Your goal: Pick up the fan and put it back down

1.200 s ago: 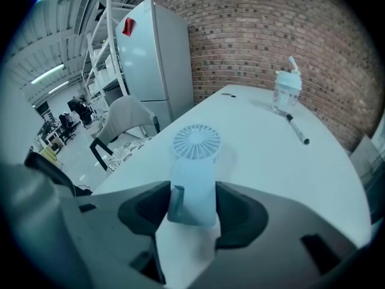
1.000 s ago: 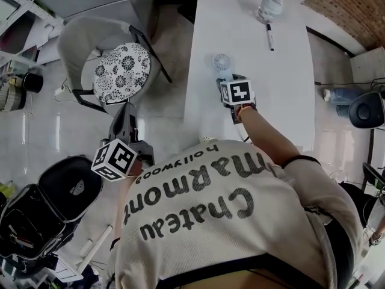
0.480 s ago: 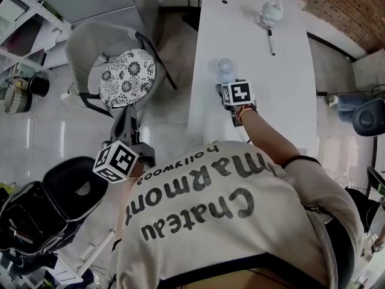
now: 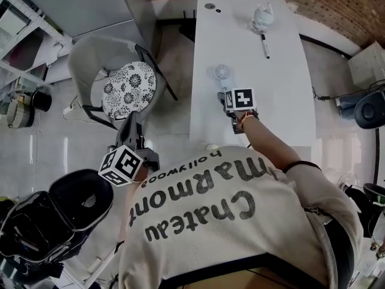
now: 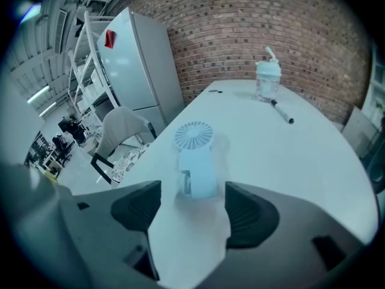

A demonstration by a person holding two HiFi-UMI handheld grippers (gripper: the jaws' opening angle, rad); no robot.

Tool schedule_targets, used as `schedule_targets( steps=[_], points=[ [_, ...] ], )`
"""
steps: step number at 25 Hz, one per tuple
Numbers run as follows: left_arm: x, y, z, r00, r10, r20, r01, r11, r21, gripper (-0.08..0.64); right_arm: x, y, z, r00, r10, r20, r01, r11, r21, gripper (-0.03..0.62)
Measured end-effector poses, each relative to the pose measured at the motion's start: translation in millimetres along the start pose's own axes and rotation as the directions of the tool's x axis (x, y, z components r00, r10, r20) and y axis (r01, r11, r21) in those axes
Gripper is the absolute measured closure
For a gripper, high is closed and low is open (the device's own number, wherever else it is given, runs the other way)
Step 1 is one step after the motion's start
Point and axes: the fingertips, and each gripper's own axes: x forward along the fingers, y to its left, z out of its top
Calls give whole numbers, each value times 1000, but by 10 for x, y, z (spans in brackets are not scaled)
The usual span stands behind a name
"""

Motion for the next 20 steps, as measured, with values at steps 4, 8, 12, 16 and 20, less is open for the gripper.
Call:
schedule_targets(
  steps=[4,8,12,16,20],
  points=[
    [61,-89,8,999,-52,-16,52,999,11,560,-152,-25,7,999,-16,36,14,999,45,252],
    [117,-217,-3,993,-107,-41,108,994,20,560,-365,-31,31,997,-22,78,14,995,96,252],
    [55,-334,-31,987,-149,-61,150,988,19,560,-604,14,-17,994,-26,107,13,992,124,253],
    [92,-485,-37,974,-208,-88,211,977,28,560,-810,-16,-73,990,-50,131,28,987,160,255],
    [90,-591,-98,958,-261,-121,267,963,37,560,-1006,-38,-189,981,-91,173,58,980,189,287]
  ],
)
